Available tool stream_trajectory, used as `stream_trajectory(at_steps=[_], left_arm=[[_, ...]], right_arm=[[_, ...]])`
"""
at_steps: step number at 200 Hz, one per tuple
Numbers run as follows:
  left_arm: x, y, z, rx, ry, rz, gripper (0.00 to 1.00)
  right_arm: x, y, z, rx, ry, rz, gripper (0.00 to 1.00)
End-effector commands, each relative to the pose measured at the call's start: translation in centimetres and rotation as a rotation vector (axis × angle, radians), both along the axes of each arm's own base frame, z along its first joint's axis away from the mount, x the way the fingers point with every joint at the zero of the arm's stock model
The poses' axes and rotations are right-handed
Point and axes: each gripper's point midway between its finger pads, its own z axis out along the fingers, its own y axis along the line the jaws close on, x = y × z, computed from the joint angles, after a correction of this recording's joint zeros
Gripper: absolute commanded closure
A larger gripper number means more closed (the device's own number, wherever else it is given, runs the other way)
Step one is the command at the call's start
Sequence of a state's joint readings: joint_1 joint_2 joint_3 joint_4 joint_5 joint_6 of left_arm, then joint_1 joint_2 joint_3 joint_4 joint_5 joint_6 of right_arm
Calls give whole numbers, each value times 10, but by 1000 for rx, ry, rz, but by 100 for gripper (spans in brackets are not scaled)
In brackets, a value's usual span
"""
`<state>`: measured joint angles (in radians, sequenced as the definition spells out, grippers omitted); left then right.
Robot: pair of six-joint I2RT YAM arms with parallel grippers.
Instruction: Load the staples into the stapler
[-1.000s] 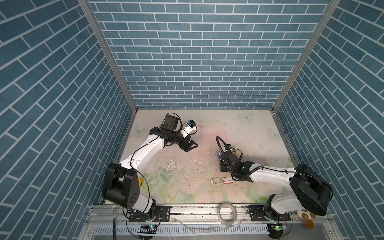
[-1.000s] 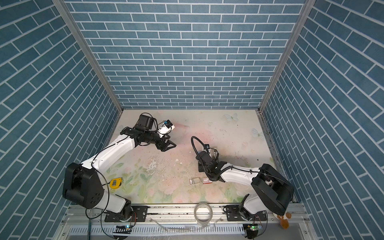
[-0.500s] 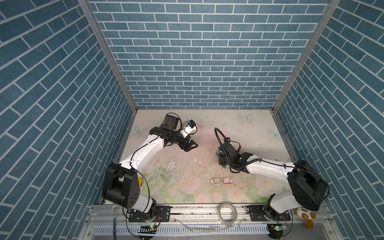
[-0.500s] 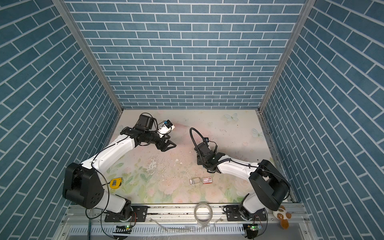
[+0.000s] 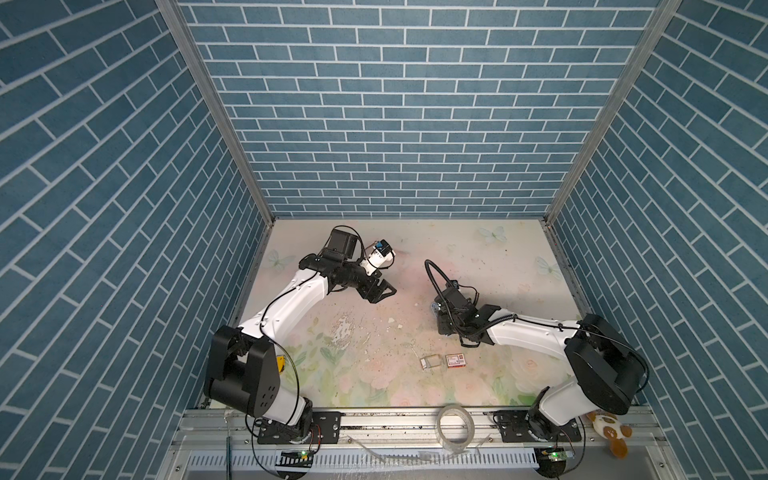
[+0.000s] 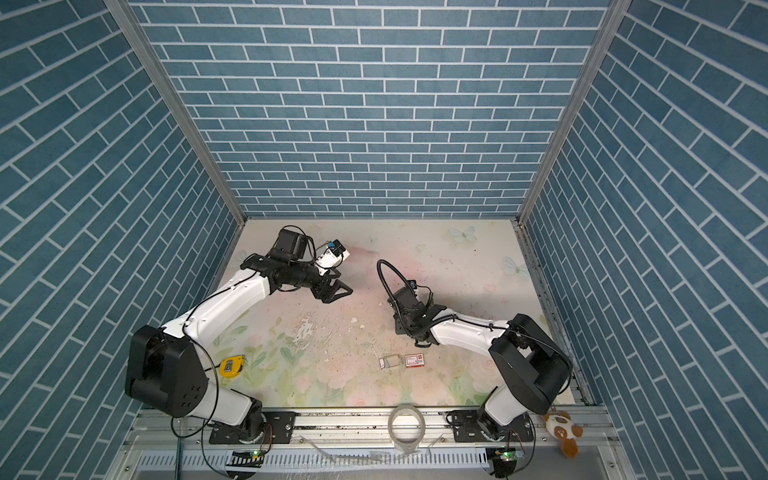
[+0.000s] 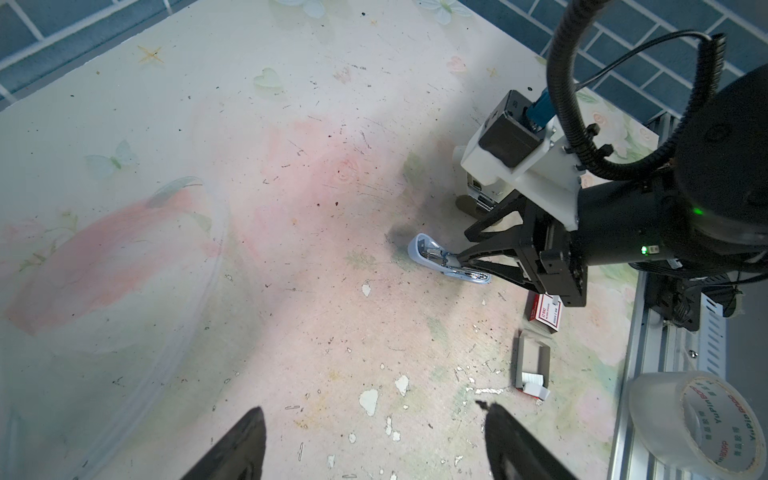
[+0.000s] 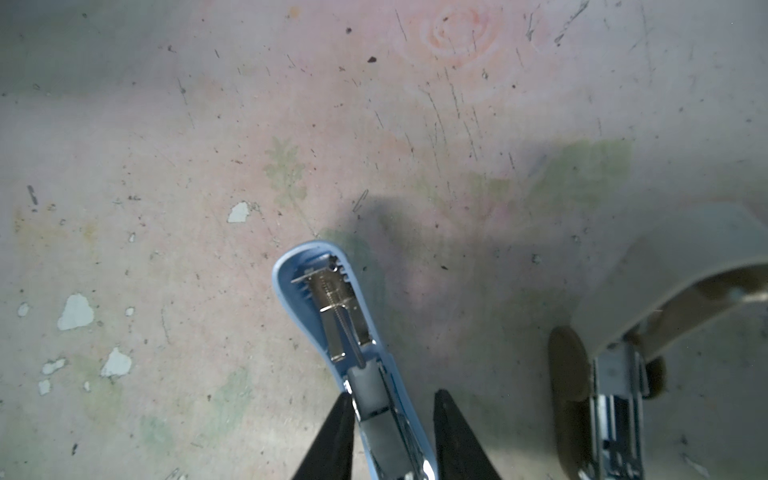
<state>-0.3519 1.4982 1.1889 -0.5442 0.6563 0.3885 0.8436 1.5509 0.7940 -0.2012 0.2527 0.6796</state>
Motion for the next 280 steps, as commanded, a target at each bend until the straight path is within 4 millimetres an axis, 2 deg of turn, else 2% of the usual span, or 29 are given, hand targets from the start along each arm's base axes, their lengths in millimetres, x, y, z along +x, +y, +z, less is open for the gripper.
stream_trajectory(at_steps=[1, 212, 243, 280], left_arm=[[-4, -3, -3, -9, 20, -10, 16], [-4, -3, -2, -10, 17, -10, 16], [-4, -3, -1, -10, 14, -12, 16], [-3, -3, -2, -10, 16, -11, 16]], right_arm=[[1, 0, -3, -16, 21, -2, 66], [-1, -12, -7, -45, 33, -45, 69], [1, -9, -4, -25, 25, -48, 66], [6, -1, 8, 21, -6, -34, 64]])
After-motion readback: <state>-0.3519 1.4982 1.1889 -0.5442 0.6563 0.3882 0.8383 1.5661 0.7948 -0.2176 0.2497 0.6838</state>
